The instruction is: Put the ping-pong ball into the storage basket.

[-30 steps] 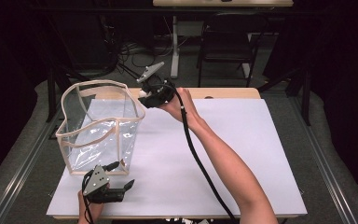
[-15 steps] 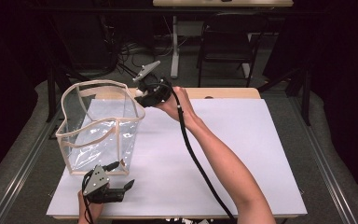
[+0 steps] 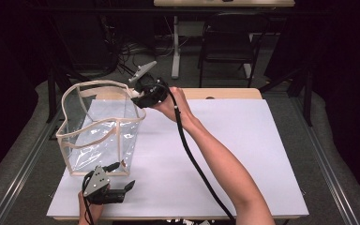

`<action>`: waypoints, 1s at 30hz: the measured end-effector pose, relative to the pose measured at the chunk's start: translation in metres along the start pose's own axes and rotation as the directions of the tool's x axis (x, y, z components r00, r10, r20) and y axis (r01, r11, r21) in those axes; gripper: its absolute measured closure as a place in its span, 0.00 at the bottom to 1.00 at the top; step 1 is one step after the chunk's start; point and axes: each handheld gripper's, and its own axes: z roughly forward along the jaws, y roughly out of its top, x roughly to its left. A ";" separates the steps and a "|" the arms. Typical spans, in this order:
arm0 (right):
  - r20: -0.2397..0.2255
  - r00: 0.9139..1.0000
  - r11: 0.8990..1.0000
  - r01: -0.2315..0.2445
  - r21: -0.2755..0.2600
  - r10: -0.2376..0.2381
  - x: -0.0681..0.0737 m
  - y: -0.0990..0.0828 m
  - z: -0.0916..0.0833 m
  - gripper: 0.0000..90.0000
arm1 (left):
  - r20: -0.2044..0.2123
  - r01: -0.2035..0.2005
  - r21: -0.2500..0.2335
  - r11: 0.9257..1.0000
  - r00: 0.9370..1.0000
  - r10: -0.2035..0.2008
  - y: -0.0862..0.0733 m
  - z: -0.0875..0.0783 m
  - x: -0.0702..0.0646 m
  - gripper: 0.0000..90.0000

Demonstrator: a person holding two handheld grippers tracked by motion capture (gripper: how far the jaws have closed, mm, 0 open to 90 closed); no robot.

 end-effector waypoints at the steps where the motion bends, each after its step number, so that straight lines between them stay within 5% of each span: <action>1: -0.001 1.000 1.000 0.006 -0.001 -0.006 0.000 0.000 0.001 0.56 | 0.000 0.000 0.000 1.000 1.000 0.000 0.000 0.000 0.000 0.18; 30: -0.034 0.999 1.000 0.025 0.008 -0.024 0.012 0.013 0.017 0.56 | 0.004 0.001 -0.003 1.000 1.000 -0.001 0.000 0.001 0.000 0.18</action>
